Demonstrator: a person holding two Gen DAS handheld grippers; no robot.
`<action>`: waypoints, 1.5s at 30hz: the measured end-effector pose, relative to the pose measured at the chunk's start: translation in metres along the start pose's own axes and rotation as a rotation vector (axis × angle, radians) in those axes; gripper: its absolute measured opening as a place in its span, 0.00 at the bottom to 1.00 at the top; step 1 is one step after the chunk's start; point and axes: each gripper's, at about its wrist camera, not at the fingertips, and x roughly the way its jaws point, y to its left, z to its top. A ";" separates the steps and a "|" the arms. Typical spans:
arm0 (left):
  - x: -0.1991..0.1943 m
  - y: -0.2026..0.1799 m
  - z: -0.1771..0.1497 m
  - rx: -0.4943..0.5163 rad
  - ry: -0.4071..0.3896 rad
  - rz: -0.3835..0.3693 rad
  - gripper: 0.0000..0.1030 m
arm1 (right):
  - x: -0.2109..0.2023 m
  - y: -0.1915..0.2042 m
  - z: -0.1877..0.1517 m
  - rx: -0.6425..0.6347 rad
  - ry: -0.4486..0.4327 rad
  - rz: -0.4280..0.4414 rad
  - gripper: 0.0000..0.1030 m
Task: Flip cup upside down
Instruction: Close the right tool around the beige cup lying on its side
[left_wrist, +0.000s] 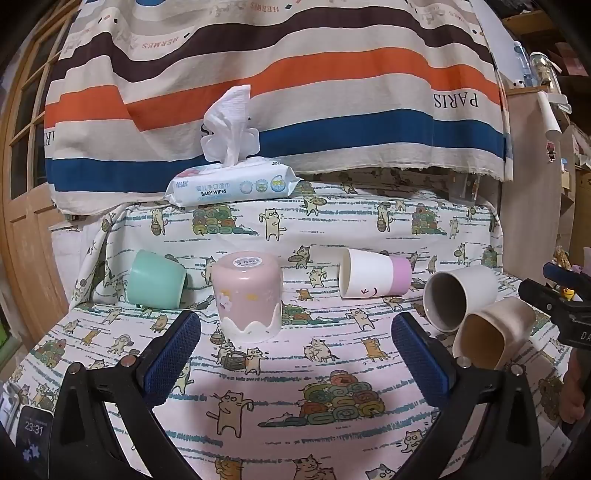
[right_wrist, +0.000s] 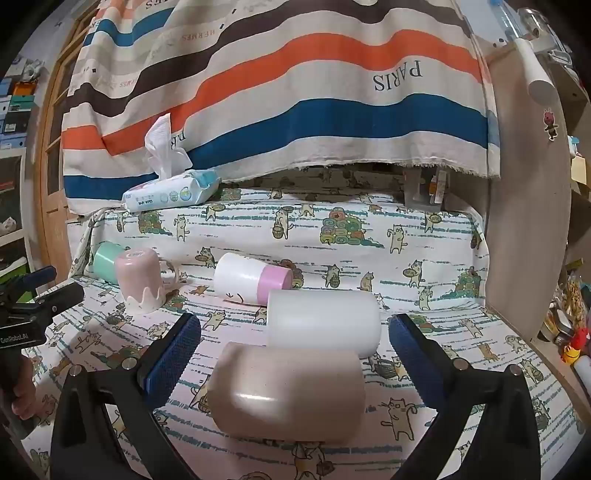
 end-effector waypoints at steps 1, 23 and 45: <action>0.000 0.000 0.000 0.000 0.000 0.000 1.00 | 0.000 -0.001 0.000 0.002 0.003 -0.001 1.00; 0.000 0.000 0.000 -0.005 -0.001 0.000 1.00 | 0.009 -0.009 0.000 0.054 0.052 -0.015 1.00; -0.002 0.003 0.002 -0.006 0.003 0.000 1.00 | 0.014 -0.013 -0.002 0.073 0.075 -0.004 1.00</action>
